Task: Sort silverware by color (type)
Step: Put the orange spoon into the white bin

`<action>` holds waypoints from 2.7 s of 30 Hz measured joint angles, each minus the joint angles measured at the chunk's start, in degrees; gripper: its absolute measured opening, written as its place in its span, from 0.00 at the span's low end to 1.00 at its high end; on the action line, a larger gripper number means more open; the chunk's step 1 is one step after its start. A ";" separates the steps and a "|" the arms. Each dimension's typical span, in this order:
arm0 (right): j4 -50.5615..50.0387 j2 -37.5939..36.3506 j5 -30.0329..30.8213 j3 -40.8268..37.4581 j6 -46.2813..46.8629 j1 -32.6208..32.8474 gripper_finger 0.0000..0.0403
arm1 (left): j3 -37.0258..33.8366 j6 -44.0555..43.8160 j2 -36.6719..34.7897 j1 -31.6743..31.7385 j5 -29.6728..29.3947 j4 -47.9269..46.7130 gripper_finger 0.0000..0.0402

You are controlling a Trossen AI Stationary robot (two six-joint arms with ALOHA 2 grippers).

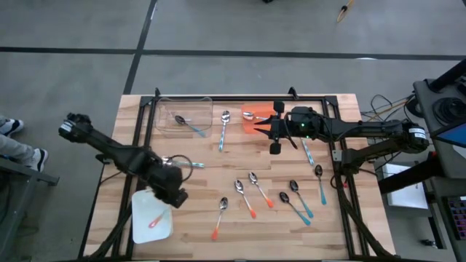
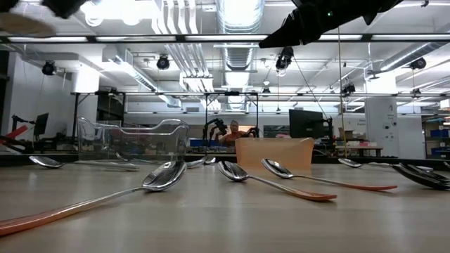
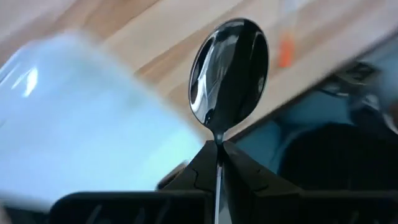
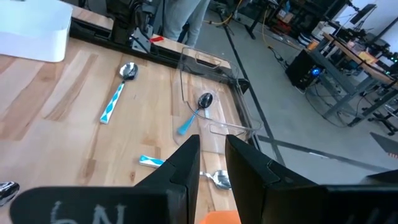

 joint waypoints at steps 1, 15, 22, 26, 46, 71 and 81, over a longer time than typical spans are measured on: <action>-0.18 0.01 0.00 0.00 0.00 0.00 0.17 | -0.01 -2.91 -0.13 -1.00 0.11 -1.82 0.00; -2.98 0.01 0.04 0.00 0.54 0.00 0.17 | -0.17 -17.35 8.31 -6.34 -2.05 -11.18 0.00; -2.98 0.01 0.04 0.00 0.47 0.00 0.17 | -0.21 -16.06 12.88 -7.32 -1.47 -11.27 0.00; -2.98 0.01 0.04 0.00 0.46 0.00 0.17 | -0.21 -16.73 14.43 -8.19 -1.46 -12.19 0.00; -2.98 0.01 0.05 0.00 0.42 0.00 0.17 | -3.71 -23.42 15.79 -13.24 -2.03 -11.29 0.00; -3.65 0.01 0.04 0.00 -0.04 -0.01 0.17 | -6.69 -24.08 15.79 -13.46 -5.55 -5.82 0.00; -3.74 0.01 0.04 0.00 -0.04 -0.02 0.17 | -8.58 -24.08 15.79 -13.48 -5.53 -4.30 0.00</action>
